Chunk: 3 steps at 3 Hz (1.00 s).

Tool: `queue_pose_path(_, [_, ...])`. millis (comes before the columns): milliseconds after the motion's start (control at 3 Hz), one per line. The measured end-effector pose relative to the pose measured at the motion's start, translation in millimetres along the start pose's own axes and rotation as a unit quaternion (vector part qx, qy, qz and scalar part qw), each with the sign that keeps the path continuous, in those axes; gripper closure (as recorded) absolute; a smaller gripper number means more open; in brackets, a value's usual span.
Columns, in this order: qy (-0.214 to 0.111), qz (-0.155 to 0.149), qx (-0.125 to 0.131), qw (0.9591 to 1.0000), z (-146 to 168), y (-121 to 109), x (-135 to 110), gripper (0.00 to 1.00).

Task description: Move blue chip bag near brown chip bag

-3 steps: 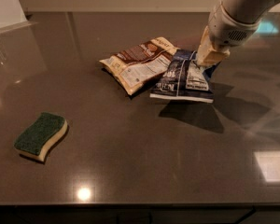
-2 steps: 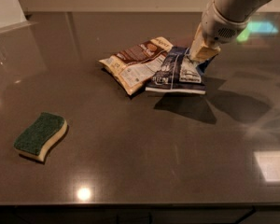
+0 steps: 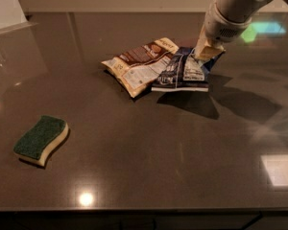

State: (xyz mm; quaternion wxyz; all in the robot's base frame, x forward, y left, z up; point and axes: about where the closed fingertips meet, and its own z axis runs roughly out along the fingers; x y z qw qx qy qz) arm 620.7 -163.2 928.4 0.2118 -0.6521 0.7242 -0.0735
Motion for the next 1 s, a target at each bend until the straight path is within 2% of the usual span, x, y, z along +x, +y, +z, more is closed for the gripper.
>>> queue_pose_path(333, [0.000,-0.001,-0.001,1.0000,0.7,0.6,-0.8,0.13])
queue_pose_path(667, [0.000,-0.001,-0.001,1.0000,1.6,0.9,-1.5,0.00])
queue_pose_path(1000, [0.000,-0.001,-0.001,1.0000,1.6,0.9,-1.5,0.00])
